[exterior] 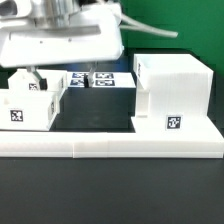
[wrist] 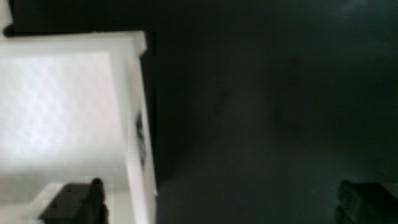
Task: Assemble drawer
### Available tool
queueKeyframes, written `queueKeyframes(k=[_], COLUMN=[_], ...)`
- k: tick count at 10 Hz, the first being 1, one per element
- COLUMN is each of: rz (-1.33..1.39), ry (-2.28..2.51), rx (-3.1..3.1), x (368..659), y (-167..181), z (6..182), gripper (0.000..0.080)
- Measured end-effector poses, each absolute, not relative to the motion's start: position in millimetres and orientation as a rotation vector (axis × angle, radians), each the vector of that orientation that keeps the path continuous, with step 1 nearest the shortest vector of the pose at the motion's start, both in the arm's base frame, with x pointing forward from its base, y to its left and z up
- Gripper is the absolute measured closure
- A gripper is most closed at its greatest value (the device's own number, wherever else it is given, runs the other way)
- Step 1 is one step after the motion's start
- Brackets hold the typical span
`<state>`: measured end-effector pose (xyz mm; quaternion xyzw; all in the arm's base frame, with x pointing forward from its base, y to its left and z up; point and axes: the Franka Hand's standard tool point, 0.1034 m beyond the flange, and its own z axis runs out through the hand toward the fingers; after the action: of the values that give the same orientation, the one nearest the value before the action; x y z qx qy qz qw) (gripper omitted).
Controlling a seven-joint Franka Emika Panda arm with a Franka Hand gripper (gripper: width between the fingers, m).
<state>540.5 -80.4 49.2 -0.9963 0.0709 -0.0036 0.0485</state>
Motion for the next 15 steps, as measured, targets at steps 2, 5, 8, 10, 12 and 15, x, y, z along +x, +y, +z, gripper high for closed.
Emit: queueKeyframes(k=[2,5,8,10,12,15], rz=[-0.012,-0.024,-0.042,-0.054,-0.071,-0.070], ry=[0.220,0.194,0.173,0.168,0.156,0.158], rx=[-3.039,-3.049,-3.092,-3.104,-3.111,-3.111], x=[540.3,538.9,518.8,517.1,518.8,518.6], y=[-81.1,-85.7,-102.0,-101.3,-97.7,-98.5], z=[45.9,41.5,14.2,8.6,7.1,7.1], gripper=[0.0150,0.0150,0.0150,0.0150,0.0150,0.0413])
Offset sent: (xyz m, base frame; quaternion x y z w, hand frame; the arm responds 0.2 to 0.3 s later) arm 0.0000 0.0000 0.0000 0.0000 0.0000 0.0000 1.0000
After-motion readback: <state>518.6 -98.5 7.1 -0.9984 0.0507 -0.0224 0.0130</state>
